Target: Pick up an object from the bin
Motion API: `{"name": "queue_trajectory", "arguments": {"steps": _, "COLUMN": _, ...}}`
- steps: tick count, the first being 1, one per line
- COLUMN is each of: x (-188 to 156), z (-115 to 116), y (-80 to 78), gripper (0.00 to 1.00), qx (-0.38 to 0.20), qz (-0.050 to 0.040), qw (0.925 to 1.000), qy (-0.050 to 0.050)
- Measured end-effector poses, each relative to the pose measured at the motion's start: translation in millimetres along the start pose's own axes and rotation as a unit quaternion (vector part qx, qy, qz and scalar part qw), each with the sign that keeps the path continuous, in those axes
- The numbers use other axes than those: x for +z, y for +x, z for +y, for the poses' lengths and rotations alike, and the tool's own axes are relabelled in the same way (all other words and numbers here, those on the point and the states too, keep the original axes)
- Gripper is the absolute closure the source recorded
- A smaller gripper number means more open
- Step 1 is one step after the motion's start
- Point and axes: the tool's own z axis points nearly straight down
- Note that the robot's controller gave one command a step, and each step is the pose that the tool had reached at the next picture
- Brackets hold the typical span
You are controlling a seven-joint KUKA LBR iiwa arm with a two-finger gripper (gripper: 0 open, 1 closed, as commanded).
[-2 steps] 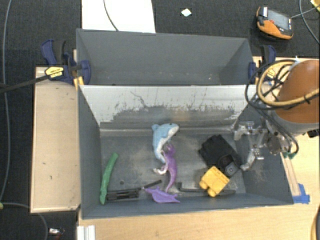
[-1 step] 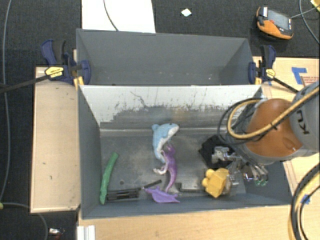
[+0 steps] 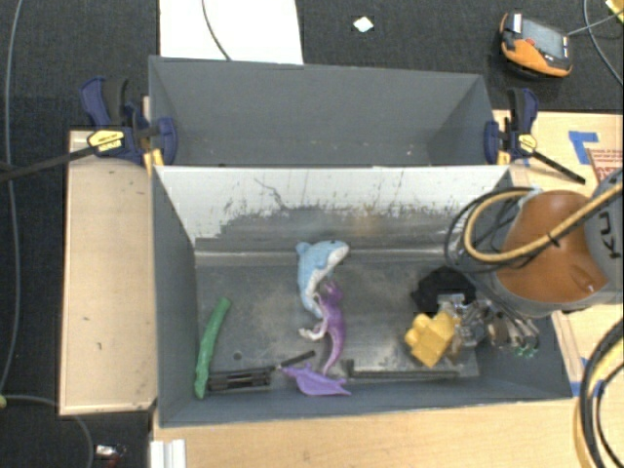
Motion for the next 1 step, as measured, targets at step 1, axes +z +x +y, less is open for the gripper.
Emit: {"name": "queue_trajectory", "arguments": {"steps": 1, "x": -0.1, "z": 0.2, "y": -0.1, "gripper": 1.00, "qx": -0.001, "qz": -0.0001, "qw": 1.0000, "qy": 0.000}}
